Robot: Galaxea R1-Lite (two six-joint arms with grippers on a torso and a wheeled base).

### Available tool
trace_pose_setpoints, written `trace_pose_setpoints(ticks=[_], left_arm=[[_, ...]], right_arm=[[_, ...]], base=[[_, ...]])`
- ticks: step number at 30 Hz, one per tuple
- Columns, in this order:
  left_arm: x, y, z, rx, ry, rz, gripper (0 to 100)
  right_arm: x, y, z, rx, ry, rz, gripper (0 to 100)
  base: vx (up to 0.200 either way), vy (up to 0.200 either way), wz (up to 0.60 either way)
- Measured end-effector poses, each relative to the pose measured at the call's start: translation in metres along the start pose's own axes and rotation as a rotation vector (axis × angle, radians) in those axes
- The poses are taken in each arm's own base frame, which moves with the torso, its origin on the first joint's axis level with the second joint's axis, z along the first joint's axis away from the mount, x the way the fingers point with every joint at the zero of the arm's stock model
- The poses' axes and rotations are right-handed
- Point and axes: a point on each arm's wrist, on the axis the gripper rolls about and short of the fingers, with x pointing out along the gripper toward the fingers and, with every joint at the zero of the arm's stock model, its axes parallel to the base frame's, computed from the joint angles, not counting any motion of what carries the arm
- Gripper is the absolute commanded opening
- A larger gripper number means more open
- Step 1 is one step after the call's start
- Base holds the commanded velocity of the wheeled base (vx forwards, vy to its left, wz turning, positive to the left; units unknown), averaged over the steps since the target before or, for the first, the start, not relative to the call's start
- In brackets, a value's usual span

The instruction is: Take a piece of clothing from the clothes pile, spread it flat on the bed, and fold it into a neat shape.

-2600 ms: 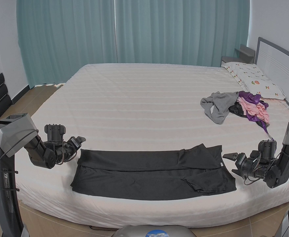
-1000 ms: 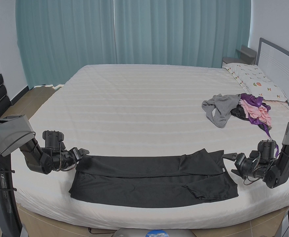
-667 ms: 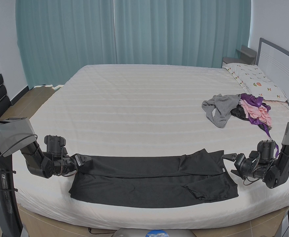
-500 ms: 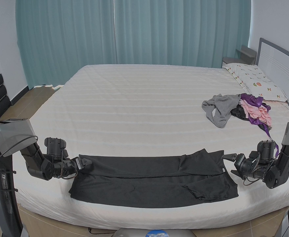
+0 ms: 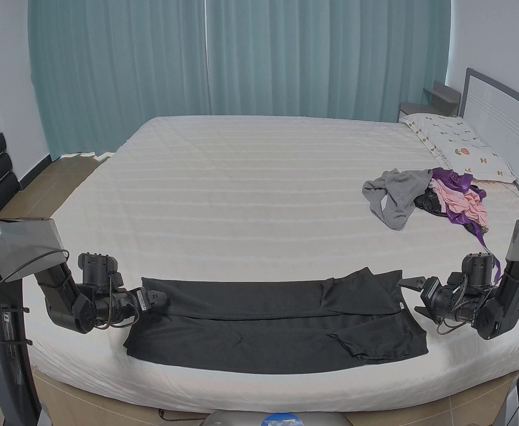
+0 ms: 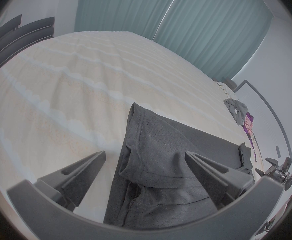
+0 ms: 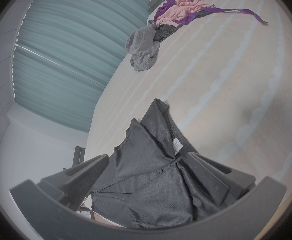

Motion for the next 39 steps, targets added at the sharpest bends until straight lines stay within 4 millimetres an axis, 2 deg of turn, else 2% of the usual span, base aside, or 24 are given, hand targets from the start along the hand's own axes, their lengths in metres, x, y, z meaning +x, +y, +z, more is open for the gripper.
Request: trace_pose_setpoints(ticks=[13, 30, 31, 39], left_arm=[[-0.006, -0.004, 0.003, 0.005, 0.005, -0.067, 100], [0.004, 0.003, -0.006, 0.026, 0.040, -0.065, 100], [0.004, 0.003, -0.007, 0.034, 0.044, -0.064, 0], [0.003, 0.004, -0.011, 0.036, 0.063, -0.058, 0]], right_arm=[[0.000, 0.000, 0.000, -0.001, -0.001, 0.001, 100], [0.000, 0.000, 0.000, -0.001, 0.001, 0.001, 100], [0.000, 0.000, 0.000, -0.001, 0.001, 0.001, 100], [0.000, 0.000, 0.000, -0.001, 0.001, 0.001, 100]], base=[[0.000, 0.000, 0.00], [0.000, 0.000, 0.00], [0.000, 0.000, 0.00], [0.000, 0.000, 0.00]])
